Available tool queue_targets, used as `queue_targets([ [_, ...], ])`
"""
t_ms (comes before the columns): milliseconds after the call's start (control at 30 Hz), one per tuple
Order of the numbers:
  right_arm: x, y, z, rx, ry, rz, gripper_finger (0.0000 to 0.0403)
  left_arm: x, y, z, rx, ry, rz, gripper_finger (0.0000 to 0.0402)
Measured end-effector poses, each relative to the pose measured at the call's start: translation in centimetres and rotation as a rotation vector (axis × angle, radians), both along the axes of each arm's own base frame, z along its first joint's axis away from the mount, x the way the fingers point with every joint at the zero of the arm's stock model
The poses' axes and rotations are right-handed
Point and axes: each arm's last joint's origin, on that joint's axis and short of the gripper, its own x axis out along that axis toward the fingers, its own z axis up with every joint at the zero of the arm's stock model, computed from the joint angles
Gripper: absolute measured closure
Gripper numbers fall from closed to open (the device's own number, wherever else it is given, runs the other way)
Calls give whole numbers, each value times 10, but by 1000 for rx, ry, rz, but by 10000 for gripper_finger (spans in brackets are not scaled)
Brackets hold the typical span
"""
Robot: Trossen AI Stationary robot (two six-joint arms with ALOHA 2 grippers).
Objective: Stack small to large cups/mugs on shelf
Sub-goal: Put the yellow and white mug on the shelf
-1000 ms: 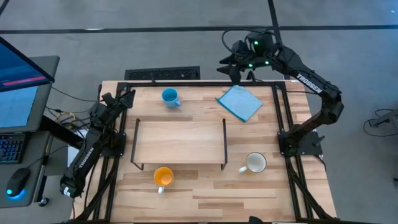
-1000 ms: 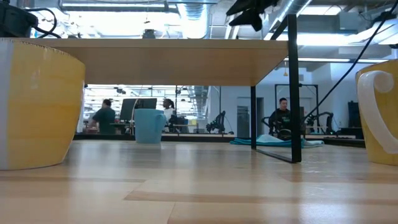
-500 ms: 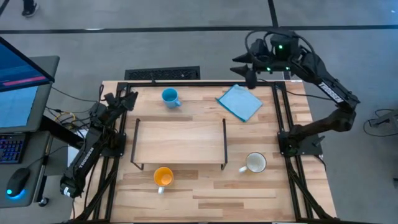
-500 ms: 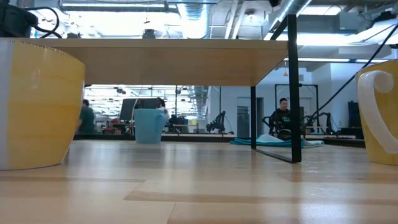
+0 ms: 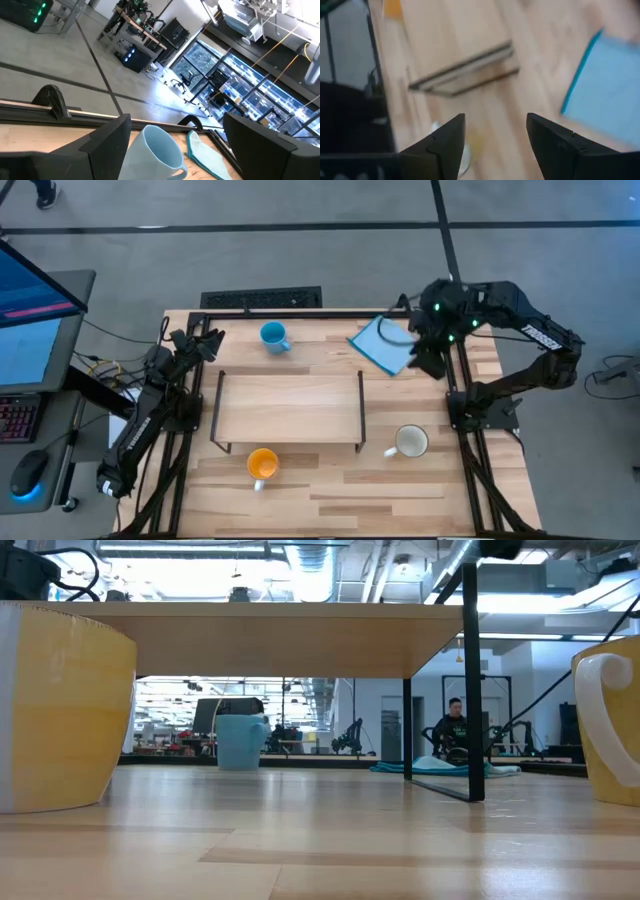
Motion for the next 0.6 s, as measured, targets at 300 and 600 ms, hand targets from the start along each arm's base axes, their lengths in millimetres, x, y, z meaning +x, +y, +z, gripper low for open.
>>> queue_targets([
  [300,4,36,-5,-91,95,-50,175,0,0,0,-1,1,2,93],
  [600,6,61,-73,-72,348,-95,190,0,0,0,0,1,-10,93],
])
